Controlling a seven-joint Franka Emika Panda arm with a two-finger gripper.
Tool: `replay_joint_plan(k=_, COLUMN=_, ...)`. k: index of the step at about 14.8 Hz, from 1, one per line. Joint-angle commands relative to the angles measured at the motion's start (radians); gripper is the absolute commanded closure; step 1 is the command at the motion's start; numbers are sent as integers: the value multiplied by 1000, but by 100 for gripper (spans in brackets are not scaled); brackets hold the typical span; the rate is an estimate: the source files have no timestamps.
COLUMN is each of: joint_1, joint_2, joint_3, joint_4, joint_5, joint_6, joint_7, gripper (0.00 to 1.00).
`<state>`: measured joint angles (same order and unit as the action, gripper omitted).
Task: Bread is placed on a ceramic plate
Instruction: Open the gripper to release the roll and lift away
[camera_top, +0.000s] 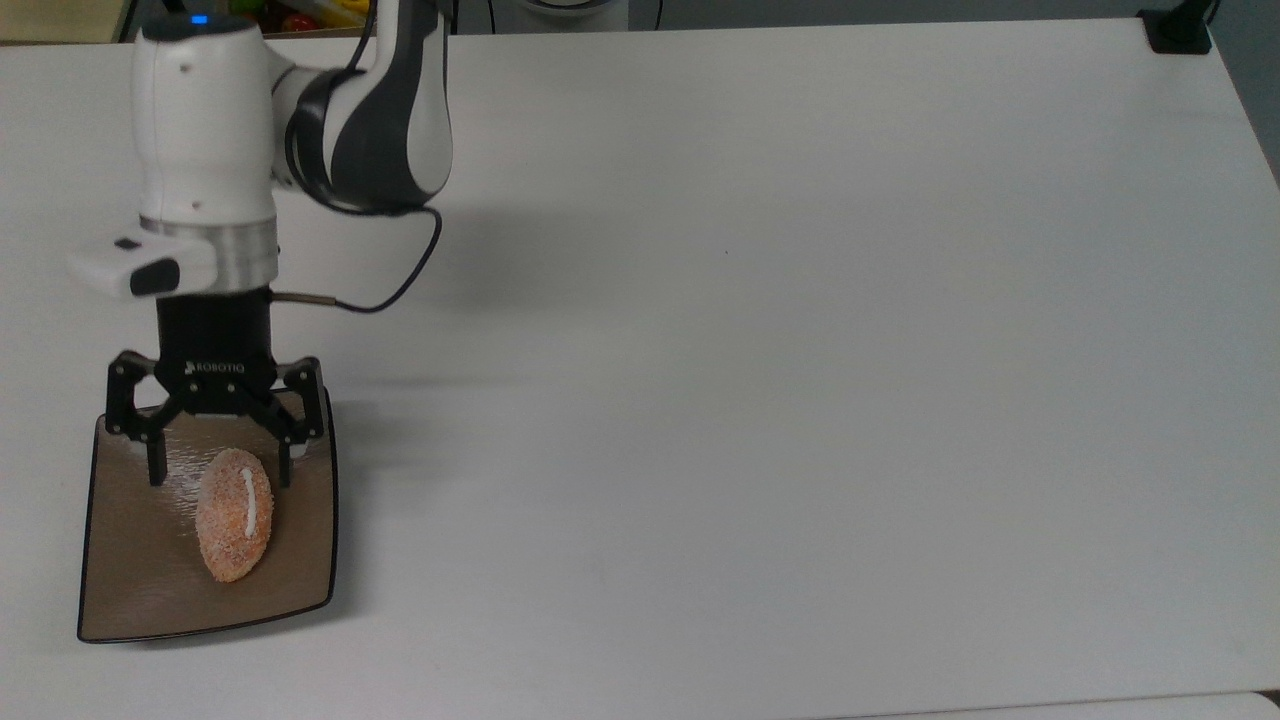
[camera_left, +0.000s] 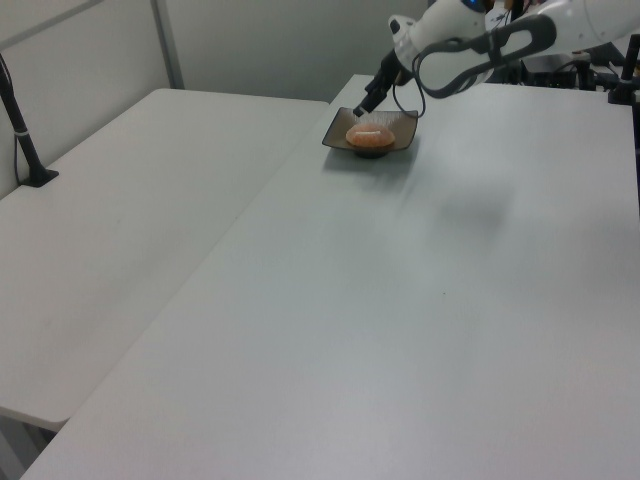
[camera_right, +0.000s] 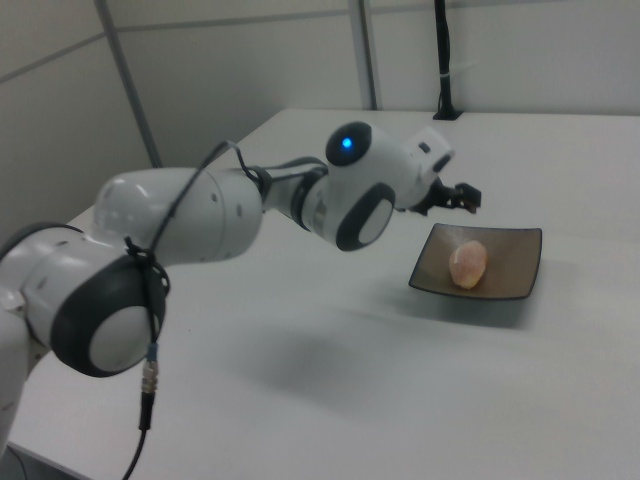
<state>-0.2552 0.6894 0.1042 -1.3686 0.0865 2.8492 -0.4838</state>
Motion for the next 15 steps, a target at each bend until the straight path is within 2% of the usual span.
replay_joint_plan(k=1, joint_1=16, joint_2=-229, joint_3=-21, joint_4=-182, joint_5=24, joint_6=-104, joint_7=60, gripper=0)
replay_joint_plan(k=6, joint_1=11, joint_2=-450, joint_3=-23, joint_4=-196, joint_5=24, joint_6=-537, joint_7=155, gripper=0)
replay_joint_plan(k=10, joint_1=16, joint_2=-612, joint_3=-23, joint_4=-193, joint_5=24, joint_6=-899, joint_7=341, gripper=0)
replay_joint_plan(k=15, joint_1=83, joint_2=-725, joint_3=-23, joint_4=-190, joint_5=16, joint_6=-1209, joint_7=551, gripper=0)
